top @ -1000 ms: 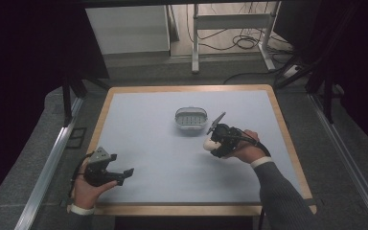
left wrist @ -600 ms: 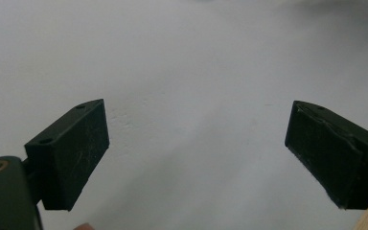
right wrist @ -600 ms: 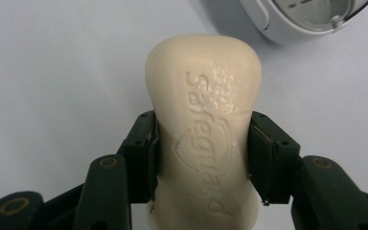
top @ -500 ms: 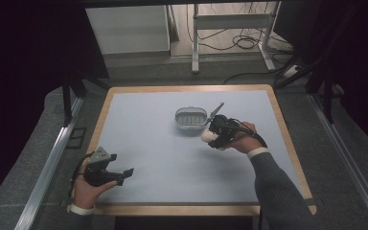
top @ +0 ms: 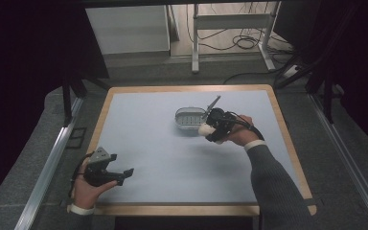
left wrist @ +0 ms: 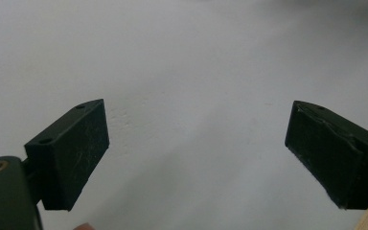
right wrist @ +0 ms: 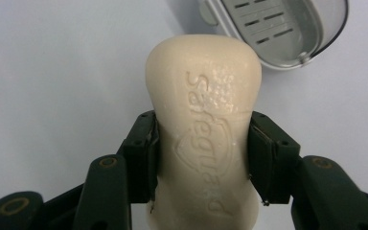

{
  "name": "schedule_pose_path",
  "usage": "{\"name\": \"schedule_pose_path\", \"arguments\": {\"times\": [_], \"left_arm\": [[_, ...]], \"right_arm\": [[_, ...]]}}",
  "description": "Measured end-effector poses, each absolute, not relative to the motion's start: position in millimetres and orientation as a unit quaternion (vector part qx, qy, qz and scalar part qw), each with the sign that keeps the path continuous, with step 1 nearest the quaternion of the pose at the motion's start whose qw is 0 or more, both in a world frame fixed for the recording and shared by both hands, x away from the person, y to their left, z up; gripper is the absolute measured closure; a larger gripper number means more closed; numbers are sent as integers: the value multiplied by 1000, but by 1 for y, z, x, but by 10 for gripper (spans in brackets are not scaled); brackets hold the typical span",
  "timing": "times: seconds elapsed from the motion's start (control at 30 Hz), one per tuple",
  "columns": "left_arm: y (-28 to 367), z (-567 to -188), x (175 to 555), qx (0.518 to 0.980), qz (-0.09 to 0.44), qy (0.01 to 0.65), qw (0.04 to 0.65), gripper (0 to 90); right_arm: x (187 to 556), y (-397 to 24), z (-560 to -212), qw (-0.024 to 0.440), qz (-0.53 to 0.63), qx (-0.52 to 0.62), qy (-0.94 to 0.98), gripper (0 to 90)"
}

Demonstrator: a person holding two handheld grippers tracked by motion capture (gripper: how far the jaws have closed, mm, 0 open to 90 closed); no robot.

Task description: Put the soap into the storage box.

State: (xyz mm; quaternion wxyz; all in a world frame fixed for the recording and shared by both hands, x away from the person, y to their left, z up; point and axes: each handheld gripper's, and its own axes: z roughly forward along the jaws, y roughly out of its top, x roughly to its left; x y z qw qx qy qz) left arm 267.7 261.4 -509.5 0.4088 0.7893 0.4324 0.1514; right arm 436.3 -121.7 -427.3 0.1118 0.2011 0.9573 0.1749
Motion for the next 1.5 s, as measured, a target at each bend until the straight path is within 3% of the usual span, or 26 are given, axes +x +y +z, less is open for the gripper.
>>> {"name": "schedule_pose_path", "arguments": {"times": [1.5], "left_arm": [[262, -509, 268, 789, 151, 432, 411, 84]], "right_arm": [[500, -84, -419, 124, 173, 173, 962, 493]]}}
